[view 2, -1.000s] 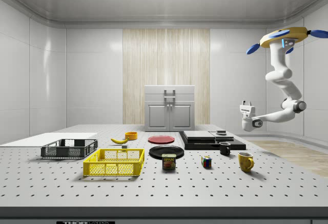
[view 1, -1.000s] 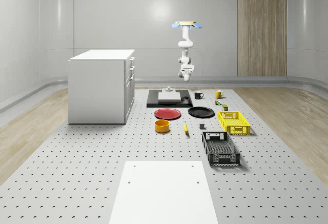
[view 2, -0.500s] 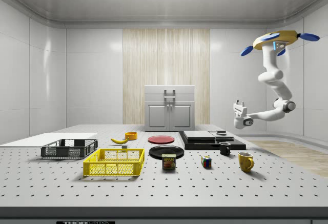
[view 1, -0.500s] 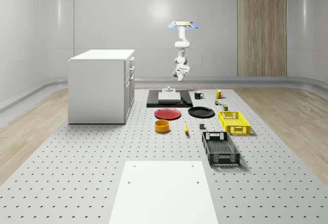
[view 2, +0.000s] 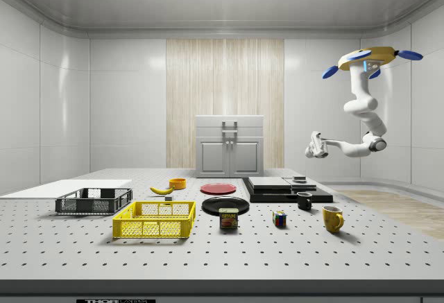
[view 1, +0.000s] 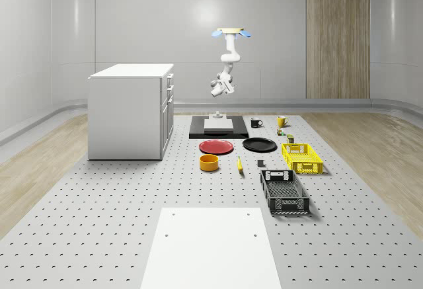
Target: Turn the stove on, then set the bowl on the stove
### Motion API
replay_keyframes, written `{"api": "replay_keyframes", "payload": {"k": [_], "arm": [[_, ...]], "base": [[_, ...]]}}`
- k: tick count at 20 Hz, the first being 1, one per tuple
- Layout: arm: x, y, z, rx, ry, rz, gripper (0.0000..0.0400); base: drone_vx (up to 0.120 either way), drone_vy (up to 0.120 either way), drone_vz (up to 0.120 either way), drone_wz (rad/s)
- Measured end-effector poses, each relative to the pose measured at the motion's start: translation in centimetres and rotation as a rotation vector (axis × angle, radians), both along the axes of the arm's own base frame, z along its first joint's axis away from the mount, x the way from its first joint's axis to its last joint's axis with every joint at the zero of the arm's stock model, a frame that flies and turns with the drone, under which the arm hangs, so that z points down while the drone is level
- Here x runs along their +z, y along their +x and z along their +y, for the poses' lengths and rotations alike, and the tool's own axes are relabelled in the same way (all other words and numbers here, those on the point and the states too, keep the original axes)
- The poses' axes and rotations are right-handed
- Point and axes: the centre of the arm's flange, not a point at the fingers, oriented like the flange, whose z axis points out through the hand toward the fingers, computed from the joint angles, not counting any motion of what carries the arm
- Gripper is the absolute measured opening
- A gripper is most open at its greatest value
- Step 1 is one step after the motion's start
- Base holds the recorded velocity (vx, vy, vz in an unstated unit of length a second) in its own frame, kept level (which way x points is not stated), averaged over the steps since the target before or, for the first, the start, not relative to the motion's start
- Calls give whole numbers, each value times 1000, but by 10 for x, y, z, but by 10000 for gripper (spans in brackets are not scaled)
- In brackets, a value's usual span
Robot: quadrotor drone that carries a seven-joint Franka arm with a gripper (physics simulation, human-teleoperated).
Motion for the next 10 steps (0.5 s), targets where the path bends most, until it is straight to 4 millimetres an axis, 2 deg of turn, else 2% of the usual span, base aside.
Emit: {"api": "replay_keyframes", "payload": {"k": [3, 6, 10], "arm": [[-50, 2, 4, -19, -513, 0, 400], [-93, 3, -15, -37, -993, 0, 400], [-122, 4, -49, -51, -1440, 1, 400]], "base": [[0, -120, -120, 0], [0, -120, -120, 0], [0, -120, -120, 0]]}}
